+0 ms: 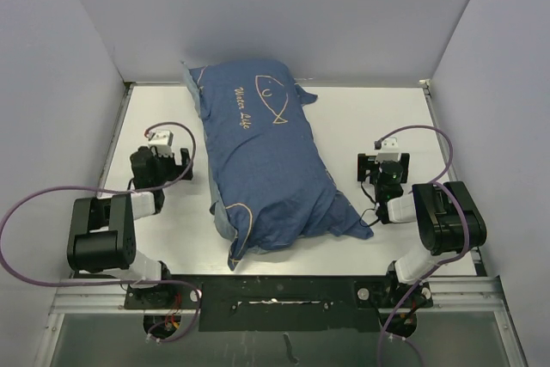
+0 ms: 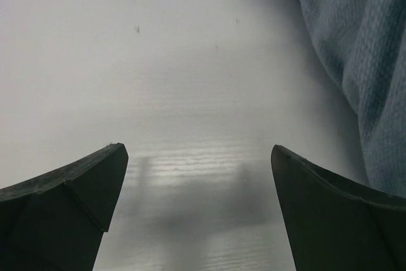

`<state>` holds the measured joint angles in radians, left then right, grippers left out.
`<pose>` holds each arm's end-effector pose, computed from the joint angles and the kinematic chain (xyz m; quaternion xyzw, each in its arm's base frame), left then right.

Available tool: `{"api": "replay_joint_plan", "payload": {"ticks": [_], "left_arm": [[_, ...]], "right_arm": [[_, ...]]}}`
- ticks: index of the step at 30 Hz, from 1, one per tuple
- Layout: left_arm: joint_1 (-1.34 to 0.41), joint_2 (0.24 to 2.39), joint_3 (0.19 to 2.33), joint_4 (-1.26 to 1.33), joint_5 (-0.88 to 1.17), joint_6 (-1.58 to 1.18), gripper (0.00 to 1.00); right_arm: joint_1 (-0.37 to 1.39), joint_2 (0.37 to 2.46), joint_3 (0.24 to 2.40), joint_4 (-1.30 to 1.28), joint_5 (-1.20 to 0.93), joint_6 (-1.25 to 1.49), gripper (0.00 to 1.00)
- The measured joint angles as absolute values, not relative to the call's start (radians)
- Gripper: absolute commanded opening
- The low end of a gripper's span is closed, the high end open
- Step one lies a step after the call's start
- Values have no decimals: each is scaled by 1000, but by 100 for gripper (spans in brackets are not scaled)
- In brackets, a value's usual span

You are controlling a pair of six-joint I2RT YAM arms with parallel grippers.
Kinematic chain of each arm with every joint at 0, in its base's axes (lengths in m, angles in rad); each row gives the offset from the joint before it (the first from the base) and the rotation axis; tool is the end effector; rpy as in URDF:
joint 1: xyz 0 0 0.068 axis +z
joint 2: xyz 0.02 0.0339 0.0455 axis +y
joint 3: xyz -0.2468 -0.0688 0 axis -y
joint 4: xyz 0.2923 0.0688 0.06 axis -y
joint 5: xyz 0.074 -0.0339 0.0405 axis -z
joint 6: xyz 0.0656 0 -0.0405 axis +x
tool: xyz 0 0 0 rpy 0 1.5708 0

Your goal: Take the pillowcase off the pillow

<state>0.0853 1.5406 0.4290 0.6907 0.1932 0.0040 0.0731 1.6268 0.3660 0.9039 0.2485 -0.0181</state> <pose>0.3221 0.0149 0.0682 0.0185 0.8368 -0.0567 0.5443 0.3094 0.0065 0.0518 0.0335 0.8174 -0.0862 0.5685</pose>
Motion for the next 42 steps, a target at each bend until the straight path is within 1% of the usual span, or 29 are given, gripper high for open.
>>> {"api": "replay_joint_plan", "payload": {"ticks": [6, 9, 12, 14, 16, 17, 19, 20, 22, 26, 31, 33, 35, 37, 39, 42], "left_arm": [[147, 1493, 731, 308, 323, 33, 98], [216, 1486, 879, 146, 449, 60, 98], [269, 1494, 1019, -14, 532, 102, 98], [277, 1533, 1131, -107, 574, 136, 98], [276, 1595, 1237, -176, 606, 165, 98], [276, 1625, 1277, -206, 618, 172, 98], [274, 1694, 1355, -271, 651, 192, 98], [274, 1722, 1382, -299, 669, 195, 98], [274, 1765, 1414, -342, 706, 195, 98], [266, 1816, 1443, -387, 780, 176, 98], [228, 1824, 1471, -411, 832, 148, 98], [213, 1824, 1478, -419, 865, 136, 98], [201, 1823, 1478, -443, 896, 138, 98], [189, 1821, 1475, -482, 918, 152, 98], [167, 1806, 1450, -523, 930, 182, 98], [100, 1761, 1377, -590, 939, 223, 98]], "right_arm": [[75, 1608, 361, 882, 243, -13, 98], [119, 1507, 377, 753, 300, -25, 98], [134, 1382, 447, 612, 303, -1, 98], [96, 1296, 516, 521, 276, 101, 98], [18, 1235, 592, 419, 239, 258, 98], [-43, 1214, 625, 379, 185, 328, 98], [-142, 1179, 649, 353, 98, 419, 98], [-151, 1165, 649, 333, 81, 434, 98], [-62, 1146, 659, 250, 64, 425, 98], [326, 1147, 731, 101, 60, 347, 98], [801, 1181, 839, 19, 208, 239, 98], [913, 1217, 889, -15, 249, 220, 98], [965, 1256, 936, -63, 280, 220, 98], [955, 1271, 947, -113, 306, 221, 98], [913, 1267, 947, -175, 307, 230, 98], [785, 1231, 932, -238, 264, 255, 99]]}}
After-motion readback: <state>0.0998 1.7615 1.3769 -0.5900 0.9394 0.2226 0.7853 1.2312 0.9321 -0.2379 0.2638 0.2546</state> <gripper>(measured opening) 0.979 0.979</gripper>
